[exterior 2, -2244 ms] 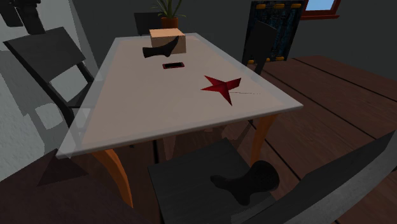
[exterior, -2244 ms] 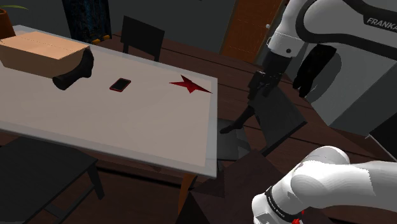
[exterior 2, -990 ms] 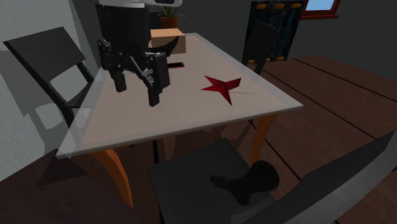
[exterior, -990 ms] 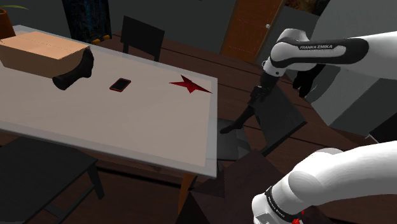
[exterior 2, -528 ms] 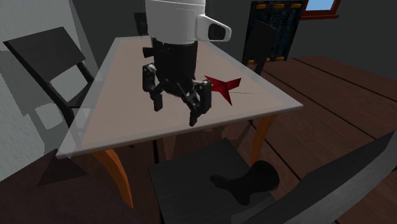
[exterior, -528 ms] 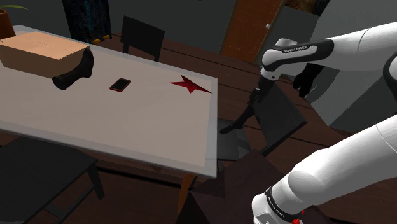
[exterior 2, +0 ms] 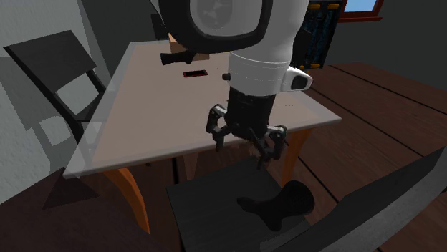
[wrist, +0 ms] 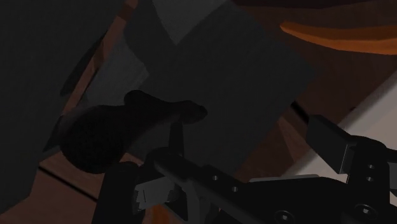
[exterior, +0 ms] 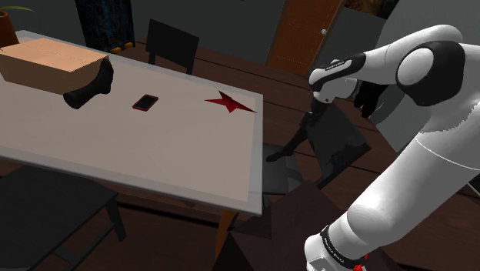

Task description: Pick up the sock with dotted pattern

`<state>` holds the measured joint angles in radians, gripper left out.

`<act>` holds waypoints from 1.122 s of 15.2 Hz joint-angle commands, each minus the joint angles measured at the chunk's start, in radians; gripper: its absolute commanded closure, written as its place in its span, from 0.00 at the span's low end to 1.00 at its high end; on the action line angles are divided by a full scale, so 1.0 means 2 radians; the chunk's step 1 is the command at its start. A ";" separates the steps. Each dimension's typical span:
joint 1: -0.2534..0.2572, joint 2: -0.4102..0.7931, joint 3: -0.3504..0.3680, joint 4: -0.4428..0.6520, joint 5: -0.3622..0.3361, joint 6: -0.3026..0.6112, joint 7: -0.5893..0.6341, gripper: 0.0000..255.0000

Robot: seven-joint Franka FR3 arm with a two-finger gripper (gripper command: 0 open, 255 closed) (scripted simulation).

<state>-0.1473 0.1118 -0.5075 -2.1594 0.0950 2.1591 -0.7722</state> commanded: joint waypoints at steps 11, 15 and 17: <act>-0.088 0.217 0.025 0.188 0.106 -0.003 -0.119 0.00; -0.092 0.234 0.031 0.185 0.115 0.015 -0.124 0.00; -0.095 0.246 0.035 0.184 0.121 0.027 -0.128 0.00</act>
<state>-0.3349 0.5908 -0.4418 -1.7895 0.3297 2.1992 -1.0250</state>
